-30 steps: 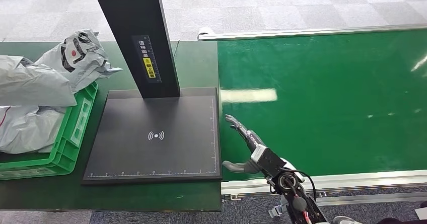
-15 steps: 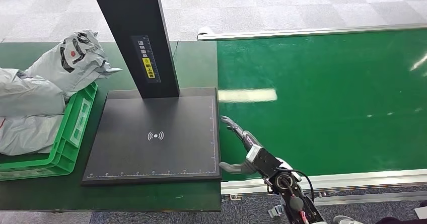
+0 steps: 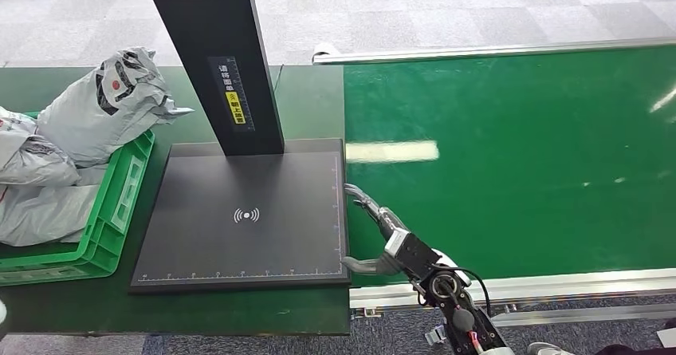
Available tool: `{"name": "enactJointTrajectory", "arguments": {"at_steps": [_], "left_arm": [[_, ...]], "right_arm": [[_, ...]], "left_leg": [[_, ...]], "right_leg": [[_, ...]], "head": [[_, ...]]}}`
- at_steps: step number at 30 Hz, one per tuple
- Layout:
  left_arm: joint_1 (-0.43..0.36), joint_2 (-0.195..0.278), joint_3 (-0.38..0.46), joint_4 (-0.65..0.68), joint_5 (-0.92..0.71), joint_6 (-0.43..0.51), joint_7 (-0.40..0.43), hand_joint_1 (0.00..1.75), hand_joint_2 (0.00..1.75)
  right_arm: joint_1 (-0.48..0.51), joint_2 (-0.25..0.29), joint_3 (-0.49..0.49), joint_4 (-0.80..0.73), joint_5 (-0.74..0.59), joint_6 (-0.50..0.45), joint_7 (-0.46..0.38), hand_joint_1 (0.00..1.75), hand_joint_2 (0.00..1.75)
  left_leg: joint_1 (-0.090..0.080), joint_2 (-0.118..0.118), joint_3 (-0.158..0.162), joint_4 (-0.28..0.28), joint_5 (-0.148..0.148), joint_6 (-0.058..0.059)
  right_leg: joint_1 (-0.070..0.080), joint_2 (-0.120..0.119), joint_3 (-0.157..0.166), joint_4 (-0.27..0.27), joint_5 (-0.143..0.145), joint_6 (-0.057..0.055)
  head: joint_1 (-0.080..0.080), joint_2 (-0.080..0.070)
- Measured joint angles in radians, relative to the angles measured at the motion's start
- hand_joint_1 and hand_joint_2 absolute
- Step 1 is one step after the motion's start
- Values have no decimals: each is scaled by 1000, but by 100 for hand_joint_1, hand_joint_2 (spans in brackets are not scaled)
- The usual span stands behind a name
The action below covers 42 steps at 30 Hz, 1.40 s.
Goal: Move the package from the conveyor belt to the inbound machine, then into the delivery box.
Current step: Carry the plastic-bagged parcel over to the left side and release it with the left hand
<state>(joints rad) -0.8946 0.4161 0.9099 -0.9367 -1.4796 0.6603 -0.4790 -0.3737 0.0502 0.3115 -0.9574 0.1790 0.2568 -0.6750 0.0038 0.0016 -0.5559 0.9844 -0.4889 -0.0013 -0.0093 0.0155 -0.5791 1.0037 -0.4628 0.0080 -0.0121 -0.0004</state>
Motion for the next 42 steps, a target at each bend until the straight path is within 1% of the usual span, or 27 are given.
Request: {"name": "enactJointTrajectory", "arguments": {"at_steps": [2, 3, 6, 8, 11, 15, 17, 21, 25, 27, 30, 31, 33, 34, 35, 36, 37, 39, 40, 41, 42], "left_arm": [[-9, -19, -29, 3, -25, 0, 54, 0, 175], [-12, -26, -53, 9, -43, 0, 95, 0, 175], [-21, -37, -163, 45, -74, 0, 233, 0, 175], [-25, -39, -240, 69, -75, 0, 287, 0, 175], [-30, -41, -314, 90, -75, 0, 302, 0, 175], [-32, -43, -357, 106, -75, 0, 311, 0, 175], [-37, -42, -382, 124, -75, 0, 341, 0, 175], [-47, -40, -475, 173, -73, 0, 419, 0, 175], [-27, -41, -547, 160, -55, 0, 437, 0, 175], [36, -47, -551, 93, -35, 0, 405, 0, 175], [162, -81, -503, -47, -10, 1, 280, 0, 175], [189, -94, -476, -81, 1, 1, 221, 0, 175], [214, -126, -399, -136, 63, 1, 51, 0, 175], [217, -145, -354, -162, 128, 1, -47, 0, 175], [222, -163, -312, -191, 229, 1, -129, 0, 175], [230, -179, -281, -227, 357, 1, -181, 0, 175], [240, -192, -266, -265, 496, 1, -205, 0, 175], [252, -211, -268, -345, 742, 0, -214, 0, 175], [252, -216, -277, -384, 809, 0, -216, 0, 175], [247, -220, -288, -425, 825, 0, -218, 0, 175], [241, -223, -300, -466, 799, 0, -220, 0, 175]], "right_arm": [[-1, 1, 1, 4, -1, -2, 0, 0, 175], [-1, 2, 1, 5, -1, -4, -1, 0, 175], [-1, 2, 2, 6, -1, -7, -2, 0, 175], [-1, 2, 2, 6, 0, -8, -2, 0, 175], [-1, 1, 1, 6, 0, -8, -2, 0, 175], [0, 0, 1, 6, 0, -8, -2, 0, 175], [0, -1, 1, 6, 1, -8, -2, 0, 175], [2, -2, 1, 6, 3, -8, 0, 0, 175], [3, -2, 1, 6, 6, -4, 0, 0, 175], [2, -2, 1, 7, 7, -4, 0, 0, 175], [2, 0, 2, 11, 8, -4, -1, 0, 175], [1, 0, 2, 13, 8, -5, -1, 0, 175], [0, 0, 5, 18, 7, -7, -2, 0, 175], [-1, 0, 8, 22, 5, -8, -4, 0, 175], [-2, 0, 11, 26, 3, -10, -7, 0, 175], [-3, 1, 13, 30, -1, -12, -11, 0, 175], [-4, 0, 15, 34, -4, -13, -15, 0, 175], [-6, 0, 17, 42, -12, -13, -19, 0, 175], [-9, 0, 19, 46, -16, -12, -19, 0, 175], [-13, 1, 22, 51, -19, -10, -20, 0, 175], [-18, 3, 25, 55, -22, -8, -20, 0, 175]], "left_leg": [[0, 0, 0, 0, 0, 0], [0, 0, 0, 0, 0, 0], [0, -1, 0, 0, 0, 0], [0, -1, 0, 0, 0, 0], [0, 0, 0, 0, 0, 0], [0, 0, 0, 0, 0, 0], [0, 0, 0, 0, 0, 0], [0, 0, 0, 0, 0, 0], [0, 0, 0, 0, 0, 0], [-1, 2, 1, 0, -1, 0], [-1, 4, 0, 0, -1, -1], [0, 4, -1, 0, -1, -1], [0, 3, -2, 0, -1, -1], [0, 3, -2, 0, -1, -1], [0, 3, -2, 0, -1, -1], [-1, 4, -1, 0, -1, -1], [0, 5, -1, 0, -1, -1], [0, 3, -1, 0, -1, -1], [0, 2, -1, 0, -1, -1], [0, 0, -1, 0, -1, -1], [0, -1, -1, 0, -1, -1]], "right_leg": [[0, 0, 0, 0, 0, 0], [0, 0, 0, 0, 0, 0], [0, -1, 1, 0, 0, 0], [0, 0, 1, 0, 0, 0], [0, 0, 1, 0, 0, 0], [0, 0, 0, 0, 0, 0], [0, 0, 0, 0, 0, 0], [0, -1, 1, 0, 0, 0], [0, 0, 1, 0, 0, 0], [-1, 2, 1, 0, 0, 0], [-1, 4, -1, 0, 0, 0], [-1, 4, -1, 0, 0, 0], [-1, 3, -2, 0, 0, 0], [-1, 3, -2, 0, 0, 0], [-1, 3, -2, 0, 0, 0], [-1, 4, -2, 0, 0, 0], [-1, 4, -2, 0, 0, 0], [0, 3, -2, 0, 0, 0], [0, 2, -2, 0, 0, 0], [0, 1, -1, 0, 0, 0], [0, -1, -1, 0, 0, 0]], "head": [[0, 0], [0, 0], [0, 0], [0, 0], [0, 0], [0, 0], [0, 0], [0, 0], [0, 0], [0, 0], [0, 0], [0, 0], [0, 0], [0, 0], [0, 0], [0, 0], [-1, 0], [-1, 0], [-1, 0], [-1, 0], [-1, 0]]}}
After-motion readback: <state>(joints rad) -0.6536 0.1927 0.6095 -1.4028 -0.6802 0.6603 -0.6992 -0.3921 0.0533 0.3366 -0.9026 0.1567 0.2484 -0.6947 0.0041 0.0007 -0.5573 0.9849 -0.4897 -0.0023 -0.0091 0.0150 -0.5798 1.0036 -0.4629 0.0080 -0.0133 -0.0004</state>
